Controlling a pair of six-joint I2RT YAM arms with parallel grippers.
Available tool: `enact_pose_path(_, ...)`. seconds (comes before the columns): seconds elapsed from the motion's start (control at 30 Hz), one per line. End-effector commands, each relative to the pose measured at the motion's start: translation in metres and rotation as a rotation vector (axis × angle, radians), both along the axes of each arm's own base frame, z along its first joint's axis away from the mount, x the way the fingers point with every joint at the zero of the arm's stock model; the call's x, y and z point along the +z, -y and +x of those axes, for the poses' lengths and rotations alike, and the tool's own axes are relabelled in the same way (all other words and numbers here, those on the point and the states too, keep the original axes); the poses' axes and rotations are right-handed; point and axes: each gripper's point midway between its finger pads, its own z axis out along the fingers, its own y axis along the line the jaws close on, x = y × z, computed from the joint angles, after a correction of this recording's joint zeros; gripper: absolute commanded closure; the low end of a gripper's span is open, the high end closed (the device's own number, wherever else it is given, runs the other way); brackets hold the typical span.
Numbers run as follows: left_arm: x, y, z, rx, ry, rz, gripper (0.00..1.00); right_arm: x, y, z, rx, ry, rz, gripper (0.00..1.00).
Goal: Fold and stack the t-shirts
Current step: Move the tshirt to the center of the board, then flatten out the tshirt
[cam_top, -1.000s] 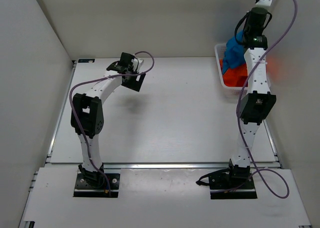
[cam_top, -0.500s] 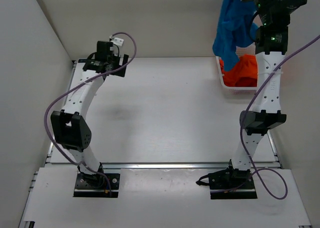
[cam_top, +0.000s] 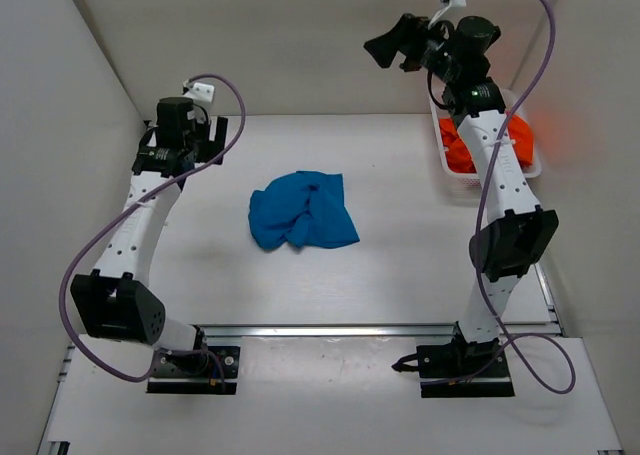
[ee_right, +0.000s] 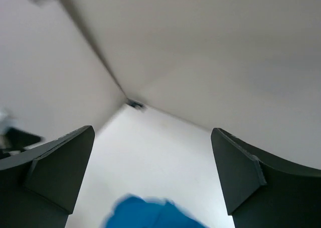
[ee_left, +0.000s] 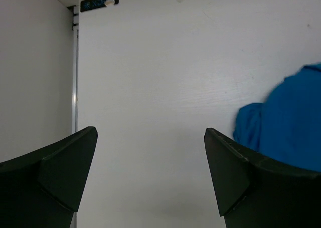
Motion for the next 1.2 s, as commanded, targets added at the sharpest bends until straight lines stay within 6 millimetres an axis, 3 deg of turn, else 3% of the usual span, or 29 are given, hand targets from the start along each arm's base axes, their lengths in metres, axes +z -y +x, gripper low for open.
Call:
enact_pose_path(0.0,-0.016,0.005,-0.023,-0.049,-0.05,0.04,0.01,-0.024,0.057,0.001,-0.247,-0.076,-0.119,0.01)
enact_pose_path(0.03,-0.022,0.006,-0.025,-0.068,-0.063,0.024,0.02,-0.05,0.068,0.006,-0.294,-0.125,-0.171,0.0)
enact_pose_path(0.07,-0.04,0.021,-0.034,-0.134,-0.115,0.019,0.01,-0.07,0.08,0.001,-0.329,-0.174,-0.196,0.01)
enact_pose_path(0.1,-0.056,0.027,-0.045,-0.183,-0.167,0.05,0.01,-0.075,0.094,-0.004,-0.384,-0.196,-0.21,0.0)
enact_pose_path(0.17,-0.078,0.066,-0.064,-0.332,-0.216,0.155,0.02,-0.134,0.104,-0.012,-0.425,-0.33,-0.265,0.0)
enact_pose_path(0.2,-0.09,0.076,-0.073,-0.388,-0.235,0.221,0.02,-0.141,0.104,-0.022,-0.437,-0.341,-0.283,0.01)
enact_pose_path(0.23,-0.093,0.104,-0.08,-0.48,-0.224,0.295,0.01,-0.178,0.103,-0.029,-0.438,-0.412,-0.338,0.01)
enact_pose_path(0.27,-0.1,0.127,-0.09,-0.546,-0.229,0.335,0.01,-0.201,0.093,-0.04,-0.414,-0.434,-0.395,0.01)
enact_pose_path(0.3,-0.104,0.138,-0.09,-0.586,-0.23,0.38,0.01,-0.222,0.08,-0.053,-0.403,-0.463,-0.445,0.01)
enact_pose_path(0.4,-0.109,0.191,-0.089,-0.729,-0.184,0.426,0.02,-0.253,0.066,-0.073,-0.423,-0.494,-0.55,0.01)
enact_pose_path(0.43,-0.104,0.206,-0.086,-0.761,-0.154,0.433,0.01,-0.254,0.064,-0.077,-0.425,-0.511,-0.525,0.01)
enact_pose_path(0.53,-0.141,0.243,-0.083,-0.851,-0.196,0.503,0.01,-0.248,0.069,-0.085,-0.442,-0.534,-0.398,0.01)
enact_pose_path(0.67,-0.18,0.29,-0.098,-0.954,-0.225,0.468,0.02,-0.24,0.122,-0.101,-0.603,-0.574,-0.263,0.01)
enact_pose_path(0.73,-0.196,0.309,-0.101,-0.981,-0.242,0.417,0.02,-0.232,0.16,-0.114,-0.7,-0.582,-0.219,0.03)
enact_pose_path(0.83,-0.216,0.322,-0.098,-0.949,-0.264,0.349,0.01,-0.232,0.189,-0.131,-0.759,-0.572,-0.207,0.03)
enact_pose_path(0.93,-0.233,0.326,-0.094,-0.945,-0.299,0.332,0.02,-0.231,0.197,-0.142,-0.769,-0.547,-0.224,0.04)
enact_pose_path(0.97,-0.241,0.323,-0.091,-0.933,-0.317,0.338,0.05,-0.227,0.196,-0.145,-0.765,-0.53,-0.216,0.03)
enact_pose_path(1.07,-0.251,0.323,-0.1,-0.946,-0.354,0.329,0.27,-0.226,0.193,-0.148,-0.735,-0.482,-0.188,0.04)
enact_pose_path(1.17,-0.266,0.312,-0.1,-0.93,-0.366,0.346,0.57,-0.219,0.189,-0.149,-0.718,-0.413,-0.179,0.04)
